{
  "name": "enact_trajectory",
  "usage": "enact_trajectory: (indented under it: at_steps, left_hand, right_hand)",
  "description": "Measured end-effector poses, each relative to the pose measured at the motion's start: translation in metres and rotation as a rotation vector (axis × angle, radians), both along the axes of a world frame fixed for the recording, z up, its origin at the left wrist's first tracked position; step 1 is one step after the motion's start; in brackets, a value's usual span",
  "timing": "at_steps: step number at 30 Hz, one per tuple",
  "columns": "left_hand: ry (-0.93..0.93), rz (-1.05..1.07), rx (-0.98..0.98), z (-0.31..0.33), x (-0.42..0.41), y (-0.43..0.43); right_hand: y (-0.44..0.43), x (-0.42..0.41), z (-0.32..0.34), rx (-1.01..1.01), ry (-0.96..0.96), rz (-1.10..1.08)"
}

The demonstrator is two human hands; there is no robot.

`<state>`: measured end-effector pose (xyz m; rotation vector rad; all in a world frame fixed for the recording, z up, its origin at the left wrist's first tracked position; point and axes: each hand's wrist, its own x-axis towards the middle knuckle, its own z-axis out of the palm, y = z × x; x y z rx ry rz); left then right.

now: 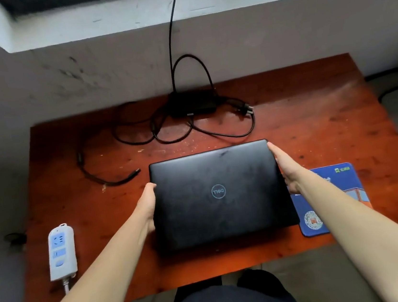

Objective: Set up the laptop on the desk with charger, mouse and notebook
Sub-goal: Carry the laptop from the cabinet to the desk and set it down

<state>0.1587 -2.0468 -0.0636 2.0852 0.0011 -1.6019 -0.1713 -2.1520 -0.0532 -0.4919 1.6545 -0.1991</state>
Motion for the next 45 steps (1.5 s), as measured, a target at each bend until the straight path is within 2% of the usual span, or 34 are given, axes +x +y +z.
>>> enact_trajectory:
  at_steps: [7,15,22,29,36,39,41,45]
  left_hand:
    - [-0.005,0.079,0.001,0.003,-0.003,-0.003]
    - [0.061,0.025,0.048,0.000,0.018,0.002]
    - [0.145,0.110,-0.044,0.000,0.027,0.023]
    - [0.005,0.061,-0.102,0.009,-0.009,0.055]
    - [-0.006,0.135,-0.170,0.028,-0.032,0.074]
    - [-0.002,0.079,-0.216,0.041,-0.040,0.078]
    - [-0.019,0.065,-0.260,0.051,-0.044,0.084]
    - [-0.262,-0.043,-0.292,0.063,-0.044,0.096]
  right_hand:
    - [-0.001,-0.003,-0.002,0.003,-0.014,-0.012]
    - [-0.002,-0.014,0.005,0.030,-0.030,0.033]
    - [0.010,-0.013,0.003,-0.059,-0.010,0.005]
    - [0.036,-0.017,-0.009,-0.129,-0.113,0.092]
    - [0.048,-0.031,-0.011,-0.218,-0.068,0.206]
    - [0.046,-0.034,-0.014,-0.331,0.017,0.259]
    - [0.044,-0.029,-0.015,-0.423,0.103,0.375]
    - [0.045,-0.001,-0.016,-0.538,0.191,0.602]
